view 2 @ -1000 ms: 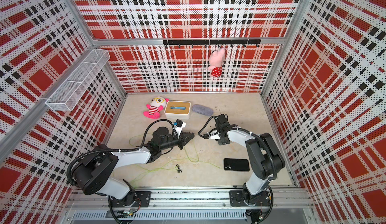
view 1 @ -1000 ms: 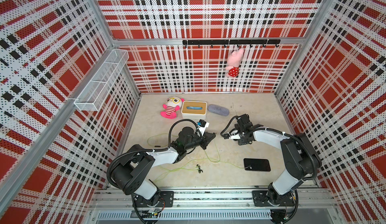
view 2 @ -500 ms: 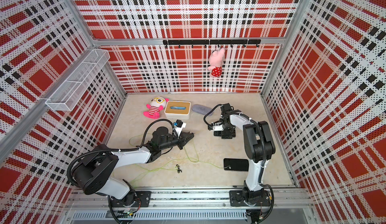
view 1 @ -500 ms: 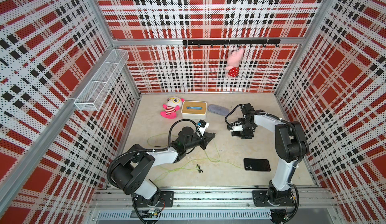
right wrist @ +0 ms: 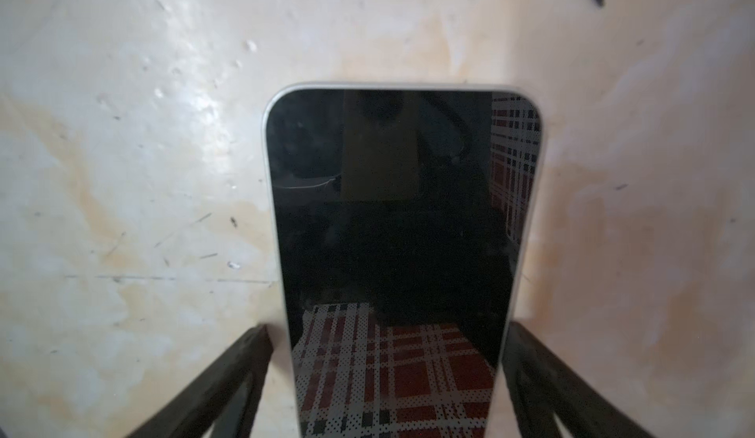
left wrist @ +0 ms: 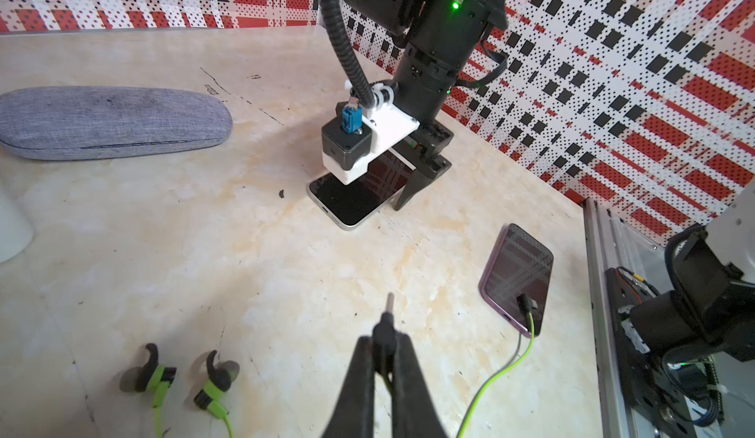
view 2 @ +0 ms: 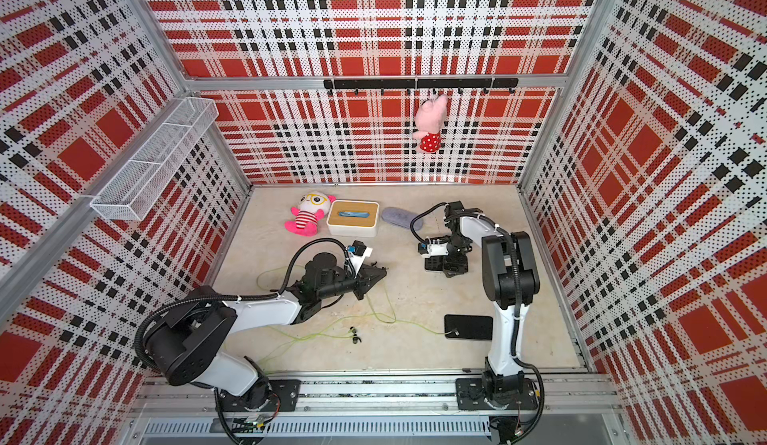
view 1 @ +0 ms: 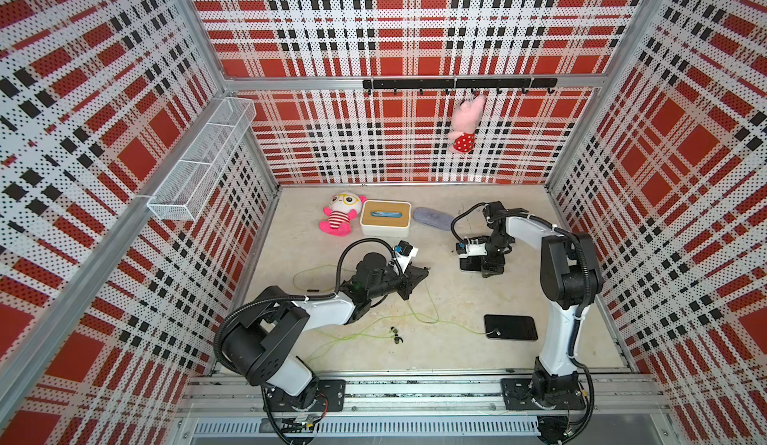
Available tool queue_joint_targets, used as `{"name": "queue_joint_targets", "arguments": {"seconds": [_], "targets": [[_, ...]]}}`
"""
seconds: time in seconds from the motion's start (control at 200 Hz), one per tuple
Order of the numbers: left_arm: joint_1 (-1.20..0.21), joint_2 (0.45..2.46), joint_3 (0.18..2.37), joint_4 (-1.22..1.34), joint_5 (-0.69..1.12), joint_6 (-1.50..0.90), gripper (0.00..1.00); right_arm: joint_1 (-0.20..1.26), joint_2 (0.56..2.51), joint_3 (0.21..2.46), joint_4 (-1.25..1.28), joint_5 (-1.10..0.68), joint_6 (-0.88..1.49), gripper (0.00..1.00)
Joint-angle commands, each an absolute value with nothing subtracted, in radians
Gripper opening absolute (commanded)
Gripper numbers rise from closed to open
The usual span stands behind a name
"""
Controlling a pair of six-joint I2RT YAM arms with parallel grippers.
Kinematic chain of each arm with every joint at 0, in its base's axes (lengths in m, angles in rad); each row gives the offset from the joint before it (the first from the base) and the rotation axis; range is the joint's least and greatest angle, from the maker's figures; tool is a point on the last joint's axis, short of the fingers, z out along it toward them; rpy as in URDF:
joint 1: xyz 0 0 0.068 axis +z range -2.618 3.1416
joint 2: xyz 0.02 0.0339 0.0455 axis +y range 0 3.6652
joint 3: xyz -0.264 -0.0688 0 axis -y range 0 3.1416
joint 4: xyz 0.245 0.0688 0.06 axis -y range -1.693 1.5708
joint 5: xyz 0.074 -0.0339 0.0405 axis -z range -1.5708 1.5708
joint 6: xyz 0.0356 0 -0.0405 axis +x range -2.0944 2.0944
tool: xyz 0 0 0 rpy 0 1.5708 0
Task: Plug wired earphones into phones
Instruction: Pick up the phone at the center of the board.
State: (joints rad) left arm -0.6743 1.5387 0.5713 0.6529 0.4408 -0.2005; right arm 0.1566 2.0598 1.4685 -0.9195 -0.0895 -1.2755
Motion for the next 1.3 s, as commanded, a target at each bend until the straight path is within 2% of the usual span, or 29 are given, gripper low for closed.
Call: {"name": "queue_joint_targets", "arguments": {"seconds": [0.0,0.09,0.276,0.411,0.531,0.701,0.847,1.042,1.167,1.298], "targets": [[-0.684,1.552,0.589,0.622,0.434,-0.171,0.0,0.143,2.194,1.415,-0.965,0.0,-1.298,0.86],[-0.699,1.555,0.605,0.577,0.407,-0.142,0.0,0.143,2.202,1.42,-0.948,-0.007,-1.299,0.84],[-0.723,1.564,0.619,0.555,0.386,-0.118,0.0,0.15,2.199,1.412,-0.942,-0.011,-1.304,0.69],[-0.72,1.554,0.621,0.554,0.398,-0.13,0.0,0.152,2.117,1.375,-0.903,-0.07,-1.298,0.56],[-0.719,1.523,0.62,0.563,0.425,-0.157,0.0,0.152,2.003,1.334,-0.852,-0.124,-1.281,0.5],[-0.701,1.486,0.599,0.739,0.519,-0.345,0.0,0.151,1.789,1.2,-0.707,-0.206,-1.247,0.48],[-0.708,1.47,0.656,0.735,0.536,-0.402,0.0,0.15,1.576,1.064,-0.56,-0.279,-1.203,0.48],[-0.719,1.453,0.718,0.719,0.552,-0.436,0.0,0.155,1.207,0.823,-0.22,-0.363,-1.095,0.47],[-0.725,1.448,0.777,0.634,0.533,-0.427,0.0,0.185,1.038,0.747,-0.148,-0.329,-1.087,0.46],[-0.75,1.448,0.838,0.532,0.498,-0.385,0.0,0.249,0.953,0.685,-0.092,-0.218,-1.139,0.46]]}}
